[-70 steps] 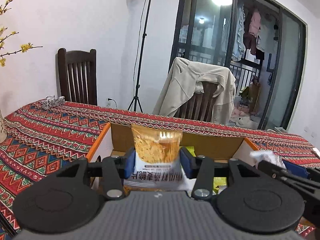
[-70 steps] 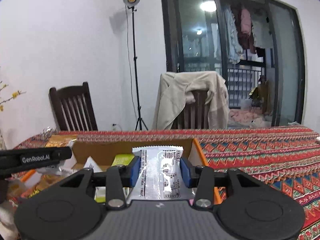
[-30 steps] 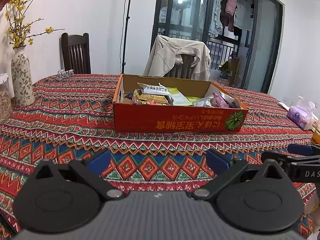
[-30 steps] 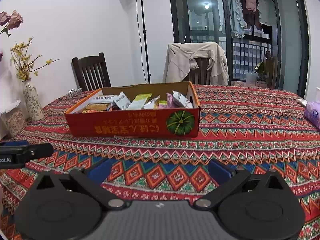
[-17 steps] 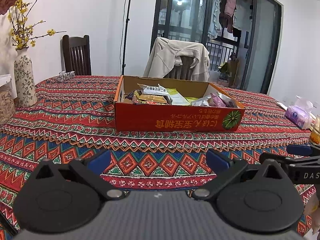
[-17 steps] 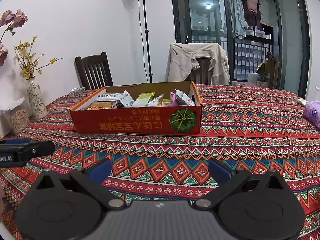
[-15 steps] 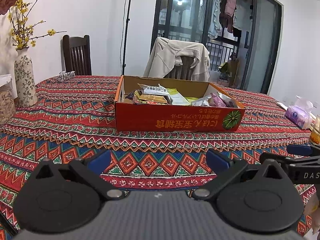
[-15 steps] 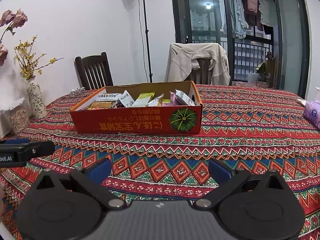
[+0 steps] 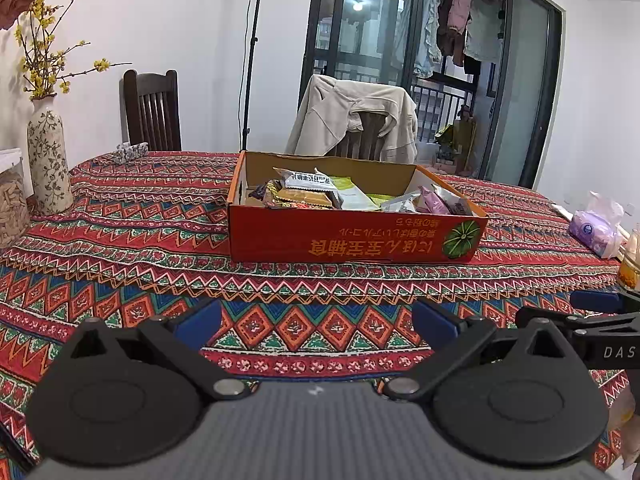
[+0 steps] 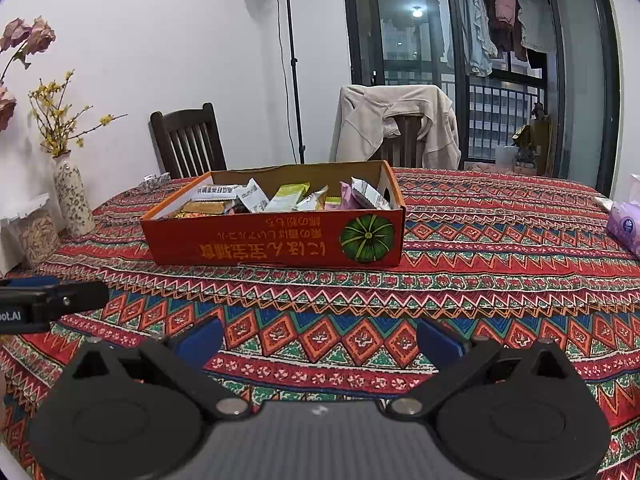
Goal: Organize snacks
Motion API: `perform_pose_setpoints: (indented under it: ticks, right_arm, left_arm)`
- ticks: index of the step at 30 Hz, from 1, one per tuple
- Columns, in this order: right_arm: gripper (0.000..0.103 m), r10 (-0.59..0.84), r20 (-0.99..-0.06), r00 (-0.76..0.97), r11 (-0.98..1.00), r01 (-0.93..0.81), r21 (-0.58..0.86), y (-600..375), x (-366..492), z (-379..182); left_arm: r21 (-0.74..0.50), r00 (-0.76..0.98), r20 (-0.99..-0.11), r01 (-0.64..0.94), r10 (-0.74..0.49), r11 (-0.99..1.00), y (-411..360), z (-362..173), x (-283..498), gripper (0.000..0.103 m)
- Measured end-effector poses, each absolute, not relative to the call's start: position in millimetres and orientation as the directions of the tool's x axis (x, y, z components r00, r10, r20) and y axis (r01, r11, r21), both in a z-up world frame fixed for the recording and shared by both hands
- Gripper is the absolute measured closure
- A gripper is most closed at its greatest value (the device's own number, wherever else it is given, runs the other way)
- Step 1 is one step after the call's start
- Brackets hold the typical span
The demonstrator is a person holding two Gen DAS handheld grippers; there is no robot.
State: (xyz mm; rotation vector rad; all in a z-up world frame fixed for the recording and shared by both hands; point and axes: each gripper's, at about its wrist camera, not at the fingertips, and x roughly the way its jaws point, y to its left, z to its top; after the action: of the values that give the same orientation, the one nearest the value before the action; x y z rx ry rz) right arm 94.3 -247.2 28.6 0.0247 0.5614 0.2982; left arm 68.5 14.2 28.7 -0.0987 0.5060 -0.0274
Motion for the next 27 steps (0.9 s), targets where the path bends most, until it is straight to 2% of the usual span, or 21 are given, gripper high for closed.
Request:
perform_pose_setpoints:
  ticks: [27]
  right_arm:
    - [0.000, 0.284, -0.523, 0.804, 0.957, -0.271, 0.104, -247.2, 93.2, 28.0]
  left_arm:
    - [-0.100, 0.875, -0.481, 0.008, -0.055, 0.995, 11.0, 27.4, 65.2, 0.000]
